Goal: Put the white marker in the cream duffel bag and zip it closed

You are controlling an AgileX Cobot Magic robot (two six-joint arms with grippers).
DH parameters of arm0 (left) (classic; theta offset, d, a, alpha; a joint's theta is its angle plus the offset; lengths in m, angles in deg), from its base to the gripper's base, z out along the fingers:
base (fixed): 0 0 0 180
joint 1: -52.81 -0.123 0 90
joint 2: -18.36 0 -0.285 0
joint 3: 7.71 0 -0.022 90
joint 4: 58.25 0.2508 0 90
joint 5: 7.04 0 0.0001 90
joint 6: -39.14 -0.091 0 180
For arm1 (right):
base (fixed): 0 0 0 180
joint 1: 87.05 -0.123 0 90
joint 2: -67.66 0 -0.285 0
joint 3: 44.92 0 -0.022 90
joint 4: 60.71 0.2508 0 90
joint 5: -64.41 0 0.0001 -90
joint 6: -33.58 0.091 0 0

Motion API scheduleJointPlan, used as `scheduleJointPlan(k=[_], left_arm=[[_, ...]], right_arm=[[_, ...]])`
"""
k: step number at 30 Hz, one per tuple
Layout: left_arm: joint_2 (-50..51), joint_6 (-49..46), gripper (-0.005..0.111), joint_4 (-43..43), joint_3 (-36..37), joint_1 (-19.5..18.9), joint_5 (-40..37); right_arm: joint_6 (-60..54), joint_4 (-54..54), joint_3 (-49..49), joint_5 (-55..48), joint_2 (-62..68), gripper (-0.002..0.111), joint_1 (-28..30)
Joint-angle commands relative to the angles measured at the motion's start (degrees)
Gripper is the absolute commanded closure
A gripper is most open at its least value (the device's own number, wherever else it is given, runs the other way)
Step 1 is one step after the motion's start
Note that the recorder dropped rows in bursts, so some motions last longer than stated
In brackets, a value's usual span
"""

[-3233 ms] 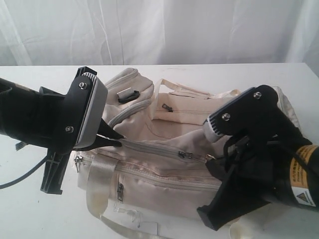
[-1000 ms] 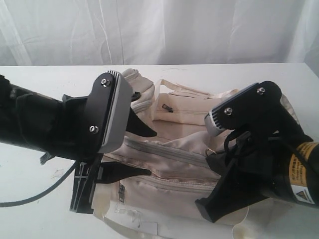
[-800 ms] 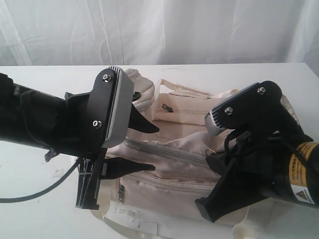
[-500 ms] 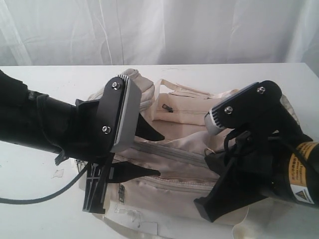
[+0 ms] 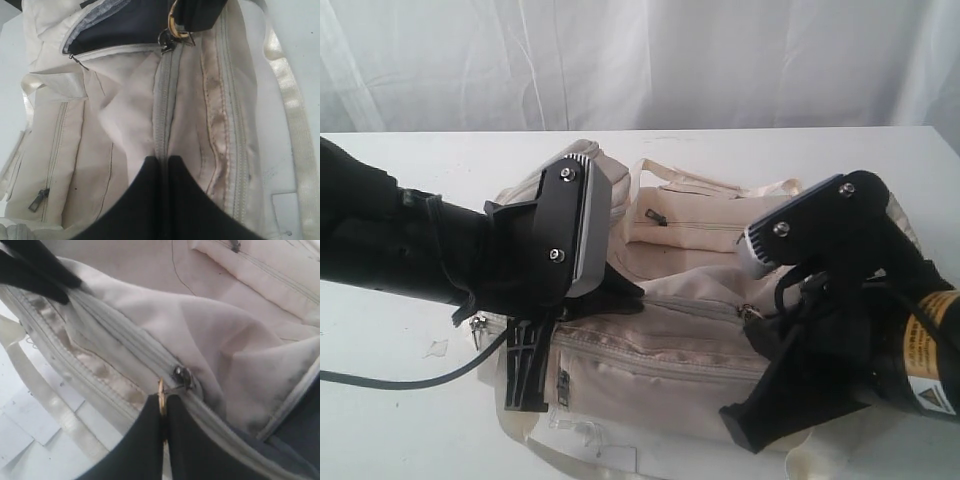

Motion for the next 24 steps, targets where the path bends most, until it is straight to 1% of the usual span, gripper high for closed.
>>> scheduleJointPlan(k=[1,6,9,12,16,24], left_arm=[[-0.1,-3.4,0.107,-1.2,-0.1,0.2,-0.1],[-0.1,-3.4,0.107,-1.2,-0.1,0.2,-0.1],[-0.1,-3.4,0.107,-1.2,-0.1,0.2,-0.1],[-0.1,-3.2,0.107,-1.2,-0.1,0.2,-0.1],[-0.1,-2.8,0.107,-1.2,-0.1,0.2,-0.1],[-0.1,-1.9,0.107,-1.2,-0.1,0.2,-0.1]], right_arm=[[0.2,-0.3,0.1,-5.9,-0.3,0.108,0.0],[0.3,-3.0,0.1,-9.6,-3.3,0.108,0.0],[0.5,-4.5,0.1,-14.3,-5.6,0.108,0.0],[0.5,-5.0,0.1,-15.2,-7.0,0.108,0.0],[0.5,-8.7,0.1,-20.1,-7.0,0.108,0.0],[0.5,-13.7,0.1,-25.5,-7.8,0.108,0.0]])
